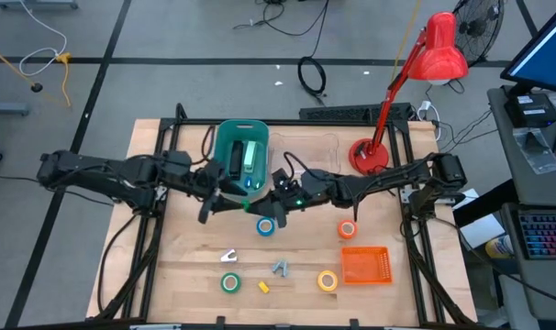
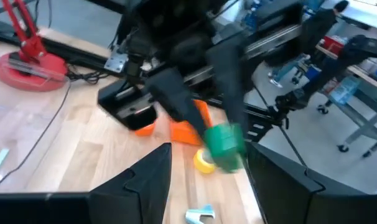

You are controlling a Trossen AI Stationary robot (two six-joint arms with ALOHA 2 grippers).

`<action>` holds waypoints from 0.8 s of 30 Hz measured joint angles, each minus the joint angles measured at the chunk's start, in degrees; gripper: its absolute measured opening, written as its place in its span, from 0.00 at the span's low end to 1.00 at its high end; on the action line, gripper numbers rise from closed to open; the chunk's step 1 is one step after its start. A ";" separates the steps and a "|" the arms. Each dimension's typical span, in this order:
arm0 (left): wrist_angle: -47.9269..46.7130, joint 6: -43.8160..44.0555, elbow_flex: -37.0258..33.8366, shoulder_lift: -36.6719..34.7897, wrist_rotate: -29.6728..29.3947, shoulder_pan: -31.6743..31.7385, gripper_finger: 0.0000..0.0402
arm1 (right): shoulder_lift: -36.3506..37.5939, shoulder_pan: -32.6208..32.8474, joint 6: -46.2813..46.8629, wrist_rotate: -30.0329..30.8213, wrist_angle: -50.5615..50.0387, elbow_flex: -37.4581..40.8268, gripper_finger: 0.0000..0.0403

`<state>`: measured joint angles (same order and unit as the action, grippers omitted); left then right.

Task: Pick and place Stapler, Stapler remover, tape
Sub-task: Put the mini green stapler into the blue bin

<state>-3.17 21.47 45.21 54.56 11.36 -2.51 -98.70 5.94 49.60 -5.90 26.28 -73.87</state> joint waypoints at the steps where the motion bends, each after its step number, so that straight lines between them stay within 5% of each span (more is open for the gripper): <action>1: 0.97 0.43 0.00 0.78 -0.26 -0.15 0.53 | 0.04 -0.06 -0.35 -0.54 0.15 0.00 0.12; 10: 9.60 3.89 0.00 5.45 -0.86 -0.24 0.53 | 0.02 -0.49 -2.54 -3.44 0.44 0.00 0.12; 24: 4.41 4.14 0.02 1.97 -0.93 1.00 0.53 | 0.00 -1.65 -3.89 -2.94 0.96 -0.02 0.12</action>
<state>1.24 25.61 45.23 56.53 10.42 -1.50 -98.70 4.29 45.71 -8.84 27.24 -73.89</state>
